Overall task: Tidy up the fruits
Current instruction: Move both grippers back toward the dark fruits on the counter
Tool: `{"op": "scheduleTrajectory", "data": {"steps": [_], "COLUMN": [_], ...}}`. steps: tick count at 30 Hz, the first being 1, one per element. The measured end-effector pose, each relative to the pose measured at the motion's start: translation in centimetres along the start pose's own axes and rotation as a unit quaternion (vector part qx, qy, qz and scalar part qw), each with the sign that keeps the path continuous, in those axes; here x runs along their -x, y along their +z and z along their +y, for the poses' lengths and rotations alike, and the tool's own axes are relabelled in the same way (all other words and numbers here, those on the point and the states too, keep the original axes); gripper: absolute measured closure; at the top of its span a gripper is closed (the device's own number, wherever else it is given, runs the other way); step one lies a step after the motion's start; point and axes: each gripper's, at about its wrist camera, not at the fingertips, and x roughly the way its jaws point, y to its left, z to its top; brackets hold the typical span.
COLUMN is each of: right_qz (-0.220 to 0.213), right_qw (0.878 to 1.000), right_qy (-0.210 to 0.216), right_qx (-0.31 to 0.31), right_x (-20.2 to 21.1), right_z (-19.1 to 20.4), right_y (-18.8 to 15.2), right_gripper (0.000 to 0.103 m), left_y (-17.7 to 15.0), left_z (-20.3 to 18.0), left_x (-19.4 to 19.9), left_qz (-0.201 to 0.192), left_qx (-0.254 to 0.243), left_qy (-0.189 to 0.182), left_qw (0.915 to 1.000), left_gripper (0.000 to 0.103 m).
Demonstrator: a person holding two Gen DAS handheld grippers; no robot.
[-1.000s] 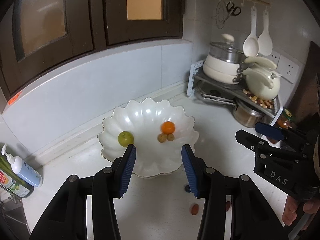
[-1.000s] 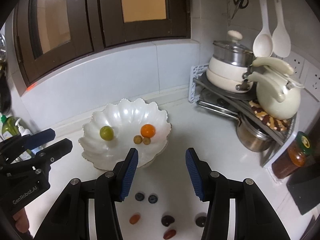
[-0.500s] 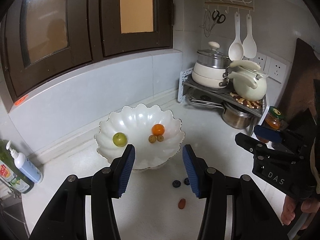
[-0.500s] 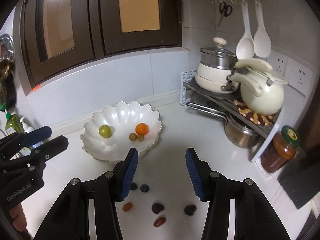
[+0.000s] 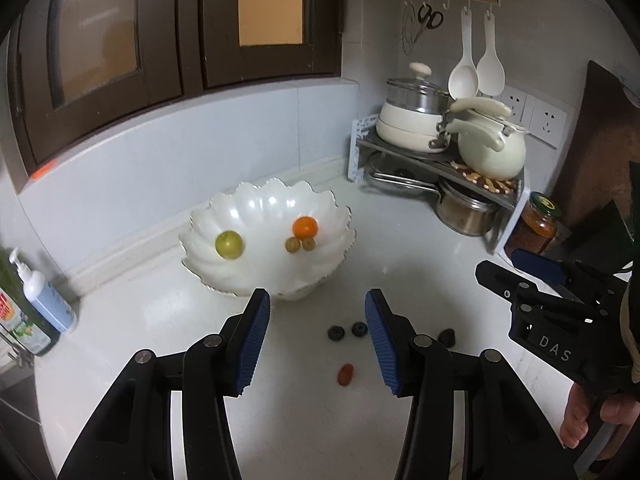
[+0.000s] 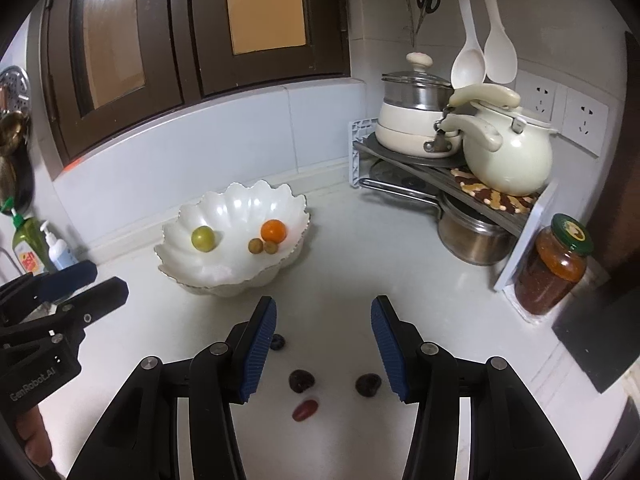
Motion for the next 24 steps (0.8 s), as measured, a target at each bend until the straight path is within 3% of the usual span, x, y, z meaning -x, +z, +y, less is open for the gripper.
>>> {"op": "scheduleTrajectory", "data": {"steps": [10, 24], "right_qz": [-0.01, 0.007], "right_qw": [1.0, 0.999], "right_qy": [-0.028, -0.039], "right_qx": [-0.005, -0.015], "right_x": [0.8, 0.0], "right_z": [-0.6, -1.5], "right_y": [-2.4, -5.5], "right_gripper": [0.052, 0.052], "left_y": [-2.1, -5.2], "left_z": [-0.8, -1.7], "left_x": [0.5, -1.2], "left_qz": [-0.017, 0.003], "left_qx": [-0.016, -0.017], "left_qy": [0.027, 0.027], "left_qw": [0.9994, 0.9995], "left_gripper": [0.054, 0.054]}}
